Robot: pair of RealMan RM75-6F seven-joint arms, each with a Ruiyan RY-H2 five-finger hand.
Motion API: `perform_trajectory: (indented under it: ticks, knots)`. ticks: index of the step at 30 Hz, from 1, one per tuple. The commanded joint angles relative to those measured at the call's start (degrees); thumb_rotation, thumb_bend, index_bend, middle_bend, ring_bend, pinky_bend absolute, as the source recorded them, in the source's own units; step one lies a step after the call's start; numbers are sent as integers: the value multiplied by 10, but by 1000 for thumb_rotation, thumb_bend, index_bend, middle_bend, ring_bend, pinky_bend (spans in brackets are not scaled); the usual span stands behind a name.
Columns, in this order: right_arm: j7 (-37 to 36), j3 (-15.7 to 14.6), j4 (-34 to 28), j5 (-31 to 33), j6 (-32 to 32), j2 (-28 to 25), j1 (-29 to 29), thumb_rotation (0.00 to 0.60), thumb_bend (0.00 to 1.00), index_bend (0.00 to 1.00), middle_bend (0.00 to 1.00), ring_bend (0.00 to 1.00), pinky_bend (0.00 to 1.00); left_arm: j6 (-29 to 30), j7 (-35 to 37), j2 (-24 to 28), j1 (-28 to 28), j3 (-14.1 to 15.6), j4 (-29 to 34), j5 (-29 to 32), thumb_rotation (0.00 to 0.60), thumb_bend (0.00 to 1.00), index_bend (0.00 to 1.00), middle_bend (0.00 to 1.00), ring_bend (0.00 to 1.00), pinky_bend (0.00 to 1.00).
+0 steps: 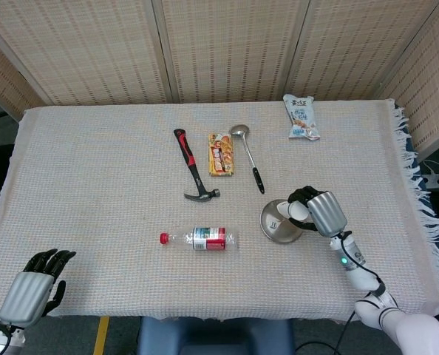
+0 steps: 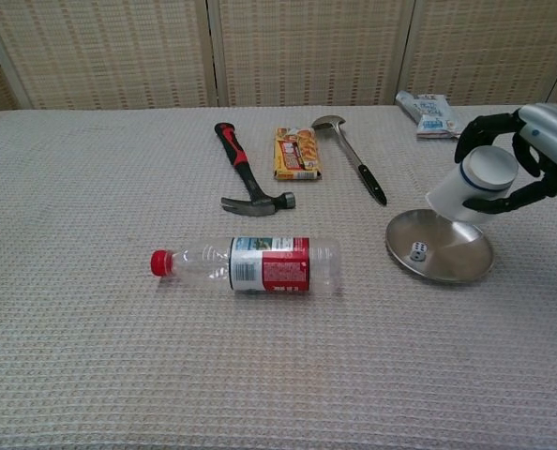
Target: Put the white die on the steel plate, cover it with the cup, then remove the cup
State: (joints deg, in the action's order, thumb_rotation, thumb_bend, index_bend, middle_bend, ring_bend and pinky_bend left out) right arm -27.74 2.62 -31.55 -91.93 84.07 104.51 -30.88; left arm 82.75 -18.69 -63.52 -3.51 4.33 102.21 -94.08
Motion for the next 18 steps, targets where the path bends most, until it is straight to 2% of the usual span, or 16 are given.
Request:
perform_trajectory:
  ticks: [1, 5, 10, 14, 18]
  knots:
    - [12, -5, -42, -5, 25, -30, 22, 600, 92, 546, 496, 420, 764, 0, 0, 0, 0, 0, 1, 0, 600, 579, 163, 168, 126, 184]
    - [49, -20, -91, -4, 34, -66, 56, 600, 102, 546, 496, 420, 764, 3, 1, 2, 1, -1, 2, 0, 600, 580, 163, 169, 127, 184]
    - [74, -29, -120, 13, 15, -93, 89, 600, 107, 546, 496, 420, 764, 2, 1, 2, 1, 0, 3, -1, 600, 580, 163, 188, 127, 184]
    - [49, -28, -113, 23, -13, -99, 93, 600, 107, 530, 496, 419, 751, -1, -6, 2, 1, 1, 4, 0, 600, 581, 162, 191, 126, 183]
    - [20, -27, -88, 23, -24, -90, 94, 600, 104, 481, 496, 377, 702, -3, -8, 1, 1, 0, 5, 3, 600, 580, 163, 192, 127, 184]
